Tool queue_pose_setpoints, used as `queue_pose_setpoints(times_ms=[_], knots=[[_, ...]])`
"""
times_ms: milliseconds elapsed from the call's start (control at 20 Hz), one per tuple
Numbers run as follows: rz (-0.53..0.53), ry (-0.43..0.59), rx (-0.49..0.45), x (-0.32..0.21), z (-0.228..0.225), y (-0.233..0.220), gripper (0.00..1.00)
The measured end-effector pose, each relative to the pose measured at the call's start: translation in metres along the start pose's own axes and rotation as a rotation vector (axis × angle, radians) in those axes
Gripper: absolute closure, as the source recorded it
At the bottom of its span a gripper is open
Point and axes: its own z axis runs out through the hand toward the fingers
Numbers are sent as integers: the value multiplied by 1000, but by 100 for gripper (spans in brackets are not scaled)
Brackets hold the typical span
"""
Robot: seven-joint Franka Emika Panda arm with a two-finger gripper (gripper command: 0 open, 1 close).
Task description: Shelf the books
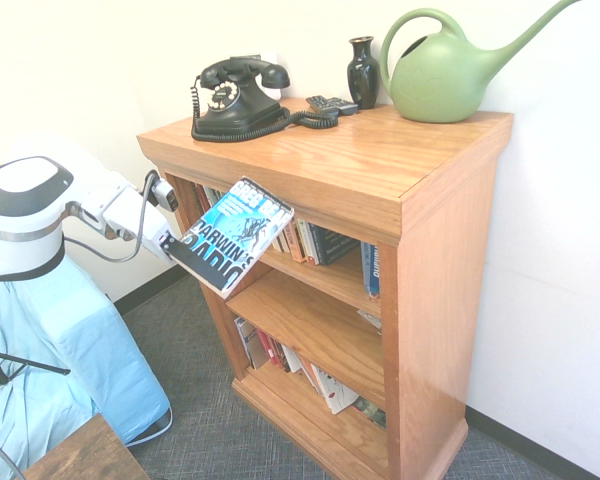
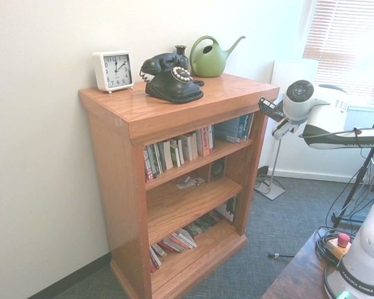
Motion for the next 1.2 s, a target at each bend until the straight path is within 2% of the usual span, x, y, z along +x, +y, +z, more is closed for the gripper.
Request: queue_pose_setpoints(times_ms=[550, 950, 1200], knots=[[82, -181, 204, -56, 58, 2, 100], [116, -256, 334, -58, 122, -7, 100], [88, -282, 378, -50, 144, -31, 100]])
